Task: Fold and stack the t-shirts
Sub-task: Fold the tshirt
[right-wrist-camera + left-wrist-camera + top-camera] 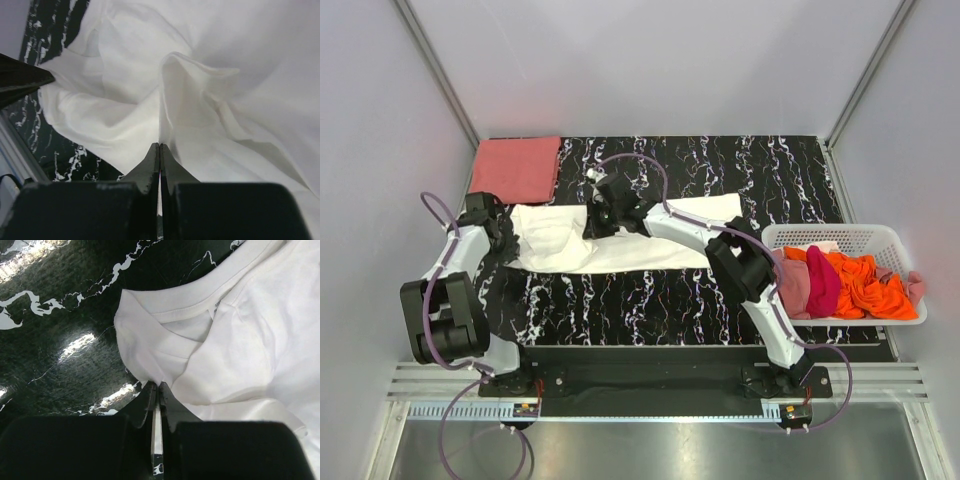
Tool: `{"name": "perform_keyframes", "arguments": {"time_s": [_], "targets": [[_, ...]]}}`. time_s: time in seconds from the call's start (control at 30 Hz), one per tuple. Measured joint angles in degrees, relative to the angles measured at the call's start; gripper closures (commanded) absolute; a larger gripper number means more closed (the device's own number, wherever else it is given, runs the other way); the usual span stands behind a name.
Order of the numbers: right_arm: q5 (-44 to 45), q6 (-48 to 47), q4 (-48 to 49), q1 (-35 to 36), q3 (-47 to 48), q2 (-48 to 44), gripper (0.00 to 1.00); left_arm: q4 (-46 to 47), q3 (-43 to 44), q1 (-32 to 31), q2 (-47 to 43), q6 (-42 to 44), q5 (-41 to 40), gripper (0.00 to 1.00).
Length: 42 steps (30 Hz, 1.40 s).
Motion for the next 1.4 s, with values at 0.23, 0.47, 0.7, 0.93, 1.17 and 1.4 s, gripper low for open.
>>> {"name": "perform_keyframes", "arguments": {"time_s": [0.23,0.47,0.7,0.93,1.17,1.4], "targets": [[-4.5,5.01,1.01,-2.1,1.97,0.0,1.0,-2.01,1.38,0.0,2.36,-0.09,-1.05,0.86],[-8.61,11.1,3.34,-3.5,2.75,0.55,1.0,-2.23,2.91,0.0,4.13,-0.22,-2.21,0.84],[-11.76,20.35,9.55,-4.13,5.51,4.42,1.0,-3.15,4.48,0.0,5.27,-0.26,-3.37,0.82],[-11.96,28.98,17.05,-4.17,6.43,7.8,1.0,-4.13,8.11,0.09,7.3,-0.24,-6.8,0.82],[-11.13,32.94,19.98,-4.2,11.45,11.06,1.0,-4.83,9.57,1.05,8.87,0.35,-8.85,0.82],[-8.09,36.52,20.11,-4.37,14.58,12.76,1.0,-5.16,11.13,1.49,7.85,4.83,-9.94,0.77]]}}
